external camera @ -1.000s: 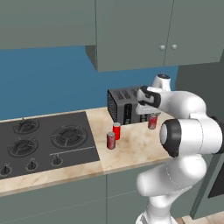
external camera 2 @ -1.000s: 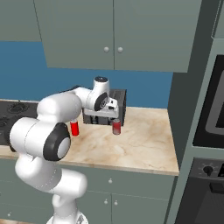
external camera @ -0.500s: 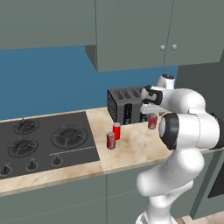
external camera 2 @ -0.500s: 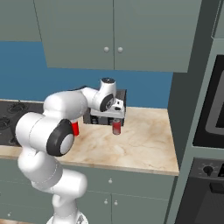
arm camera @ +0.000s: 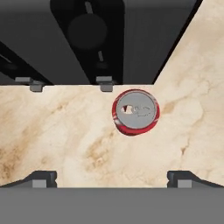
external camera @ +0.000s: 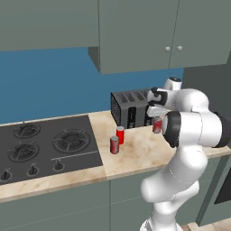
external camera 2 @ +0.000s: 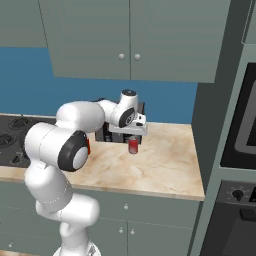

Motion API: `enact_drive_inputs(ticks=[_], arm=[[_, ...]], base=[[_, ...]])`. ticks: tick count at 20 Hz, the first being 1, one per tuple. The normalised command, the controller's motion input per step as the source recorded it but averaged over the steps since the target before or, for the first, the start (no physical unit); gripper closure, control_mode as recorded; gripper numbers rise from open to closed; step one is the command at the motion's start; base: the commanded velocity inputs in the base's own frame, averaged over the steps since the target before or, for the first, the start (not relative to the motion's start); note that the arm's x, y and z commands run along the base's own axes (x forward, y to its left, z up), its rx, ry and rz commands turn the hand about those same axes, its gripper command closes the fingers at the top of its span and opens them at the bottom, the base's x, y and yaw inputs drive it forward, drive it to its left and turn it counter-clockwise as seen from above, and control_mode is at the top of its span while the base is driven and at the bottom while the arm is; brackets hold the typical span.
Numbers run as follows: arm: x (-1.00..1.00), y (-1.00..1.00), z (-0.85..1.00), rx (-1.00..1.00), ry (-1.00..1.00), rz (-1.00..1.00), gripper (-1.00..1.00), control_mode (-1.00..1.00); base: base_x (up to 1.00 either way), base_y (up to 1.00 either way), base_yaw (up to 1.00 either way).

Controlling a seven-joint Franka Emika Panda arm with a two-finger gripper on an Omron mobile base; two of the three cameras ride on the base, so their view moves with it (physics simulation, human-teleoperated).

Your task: Four empty soda cans are scattered around the kitchen. Gather all the cans and cluster them next to the stove for recycling.

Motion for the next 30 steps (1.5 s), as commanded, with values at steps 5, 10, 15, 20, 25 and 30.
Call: enact_drive_inputs(ticks=[5, 10, 15, 20, 25, 30], arm=[[0.19, -0.15, -0.12, 0.00, 0.00, 0.00, -1.00, -1.00], [0.19, -0.11, -0.15, 0.00, 0.00, 0.00, -1.00, -1.00], [0.21, -0.02, -0.16, 0.00, 0.00, 0.00, -1.00, -1.00], [0.15, -0.02, -0.12, 0.00, -0.01, 0.00, -1.00, -1.00], [0.05, -0.09, -0.10, 0.00, 0.00, 0.00, -1.00, -1.00], [0.02, -0.02, -0.14, 0.00, 0.00, 0.00, -1.00, -1.00]], base=[[0.00, 0.00, 0.00], [0.00, 0.00, 0.00], [0.00, 0.00, 0.00], [0.00, 0.00, 0.00], [0.00, 0.00, 0.00], [0.00, 0.00, 0.00]])
